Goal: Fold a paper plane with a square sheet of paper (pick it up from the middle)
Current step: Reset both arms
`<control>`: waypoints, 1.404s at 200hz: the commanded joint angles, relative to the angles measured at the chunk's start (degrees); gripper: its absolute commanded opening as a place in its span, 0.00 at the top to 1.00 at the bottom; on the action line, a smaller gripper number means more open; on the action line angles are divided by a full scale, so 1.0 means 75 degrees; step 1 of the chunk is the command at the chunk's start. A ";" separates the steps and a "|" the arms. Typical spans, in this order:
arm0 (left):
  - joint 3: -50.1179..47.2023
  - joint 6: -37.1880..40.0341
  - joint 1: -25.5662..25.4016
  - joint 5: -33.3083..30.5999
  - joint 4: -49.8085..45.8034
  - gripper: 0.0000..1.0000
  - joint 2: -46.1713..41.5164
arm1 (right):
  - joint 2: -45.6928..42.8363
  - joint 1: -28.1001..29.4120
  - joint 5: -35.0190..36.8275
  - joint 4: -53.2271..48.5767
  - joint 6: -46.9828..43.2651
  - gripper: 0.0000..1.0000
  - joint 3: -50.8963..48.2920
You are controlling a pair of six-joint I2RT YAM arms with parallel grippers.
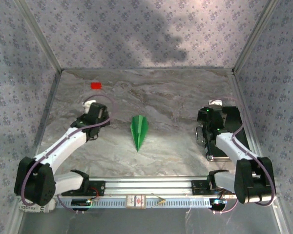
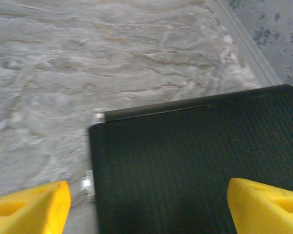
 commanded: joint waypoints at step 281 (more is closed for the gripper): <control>-0.2550 0.3133 0.2834 0.2741 0.9181 0.00 0.2800 | 0.2432 -0.0783 -0.2139 0.4736 -0.0963 0.01 -0.0936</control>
